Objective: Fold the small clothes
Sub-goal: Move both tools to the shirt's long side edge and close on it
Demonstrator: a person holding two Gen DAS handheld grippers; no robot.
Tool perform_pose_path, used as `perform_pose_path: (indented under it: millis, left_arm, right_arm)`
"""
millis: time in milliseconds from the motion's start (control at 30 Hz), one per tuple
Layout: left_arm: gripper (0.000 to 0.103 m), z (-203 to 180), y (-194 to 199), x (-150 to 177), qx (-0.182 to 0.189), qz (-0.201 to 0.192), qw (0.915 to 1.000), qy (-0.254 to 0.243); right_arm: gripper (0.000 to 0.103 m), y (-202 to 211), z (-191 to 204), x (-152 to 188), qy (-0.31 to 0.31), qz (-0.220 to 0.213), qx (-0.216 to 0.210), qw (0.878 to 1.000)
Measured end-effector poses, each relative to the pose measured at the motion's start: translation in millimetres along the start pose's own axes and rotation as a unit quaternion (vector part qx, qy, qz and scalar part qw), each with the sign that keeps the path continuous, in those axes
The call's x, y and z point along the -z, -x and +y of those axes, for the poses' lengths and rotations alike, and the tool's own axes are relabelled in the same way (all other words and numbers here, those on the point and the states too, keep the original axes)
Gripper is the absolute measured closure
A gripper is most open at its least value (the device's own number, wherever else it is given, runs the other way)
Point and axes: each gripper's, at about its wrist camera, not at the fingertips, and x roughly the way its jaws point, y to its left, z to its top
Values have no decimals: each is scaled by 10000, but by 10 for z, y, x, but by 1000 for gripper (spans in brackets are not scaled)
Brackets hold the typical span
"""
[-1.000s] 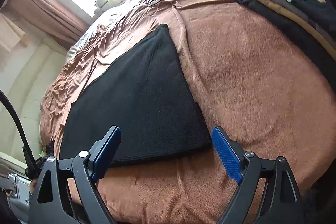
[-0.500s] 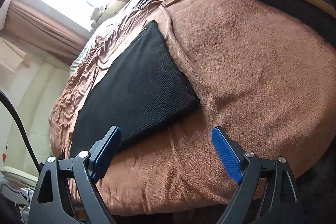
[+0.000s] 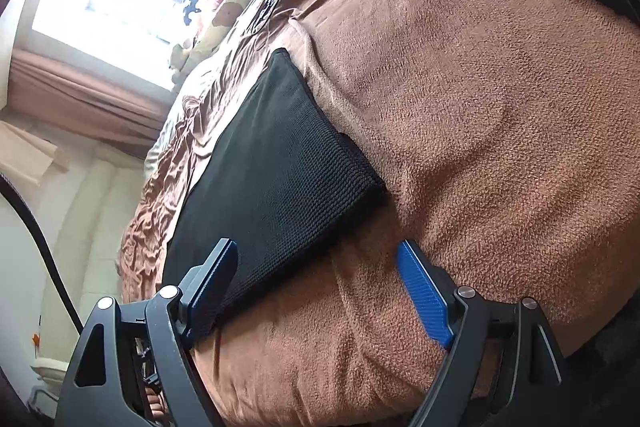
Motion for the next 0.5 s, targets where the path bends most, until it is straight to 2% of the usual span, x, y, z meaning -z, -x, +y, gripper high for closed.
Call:
perform_pose_path:
  millis: [33, 133, 267, 500]
  left_arm:
    - [61, 3, 23, -1, 108, -30, 9999, 26]
    - [64, 6, 110, -8, 338, -154, 9993, 48]
    - [64, -1, 71, -15, 169, -54, 9998, 20]
    - [67, 34, -39, -19, -84, -25, 9999, 95]
  right_arm:
    - [33, -9, -7, 7, -36, -10, -43, 10000]
    - [43, 3, 4, 36, -124, -63, -320, 9994]
    - [43, -8, -16, 101, -102, -38, -366, 9993]
    - [45, -165, -109, 125, -282, 71, -49, 9996]
